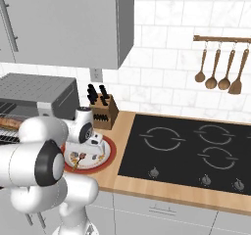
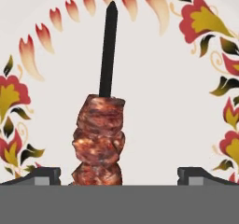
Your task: Pick up the kebab skewer and baguette bread, and place them inside the toaster oven. Close the toaster oven door and start by setting the timer.
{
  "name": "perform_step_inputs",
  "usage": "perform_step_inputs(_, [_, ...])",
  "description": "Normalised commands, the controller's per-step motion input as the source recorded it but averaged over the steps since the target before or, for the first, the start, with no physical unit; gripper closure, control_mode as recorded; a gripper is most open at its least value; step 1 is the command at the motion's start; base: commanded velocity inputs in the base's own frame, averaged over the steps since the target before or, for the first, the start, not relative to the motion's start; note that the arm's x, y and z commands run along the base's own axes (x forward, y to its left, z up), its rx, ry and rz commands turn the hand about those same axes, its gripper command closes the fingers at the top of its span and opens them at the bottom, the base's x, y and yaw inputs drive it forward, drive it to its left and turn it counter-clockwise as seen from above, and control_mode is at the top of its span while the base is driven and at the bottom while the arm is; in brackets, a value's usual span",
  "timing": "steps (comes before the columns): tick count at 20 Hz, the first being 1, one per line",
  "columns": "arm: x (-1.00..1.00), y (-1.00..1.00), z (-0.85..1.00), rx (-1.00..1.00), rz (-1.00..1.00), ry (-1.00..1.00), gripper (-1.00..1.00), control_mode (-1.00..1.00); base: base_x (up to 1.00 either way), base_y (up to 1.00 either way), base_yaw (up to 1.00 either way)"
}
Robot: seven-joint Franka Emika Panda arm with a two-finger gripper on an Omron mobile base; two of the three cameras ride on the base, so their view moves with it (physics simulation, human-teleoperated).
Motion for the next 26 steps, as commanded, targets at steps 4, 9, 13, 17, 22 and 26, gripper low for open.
perform_step_inputs(4, [0.09,0.00,0.00,0.00,0.00,0.00,-1.00,-1.00,0.00,0.00,0.00])
perform_step_inputs(9, [0.00,0.00,-0.09,0.00,0.00,0.00,1.00,-1.00,0.00,0.00,0.00])
perform_step_inputs(13, [0.00,0.00,-0.01,0.00,0.00,0.00,1.00,-1.00,0.00,0.00,0.00])
perform_step_inputs(17, [0.00,0.00,-0.09,0.00,0.00,0.00,1.00,-1.00,0.00,0.00,0.00])
perform_step_inputs(22, [-0.20,-0.02,0.18,0.00,0.00,-0.04,1.00,-1.00,0.00,0.00,0.00])
perform_step_inputs(26, [-0.50,0.00,0.85,0.00,0.10,-0.06,1.00,-1.00,0.00,0.00,0.00])
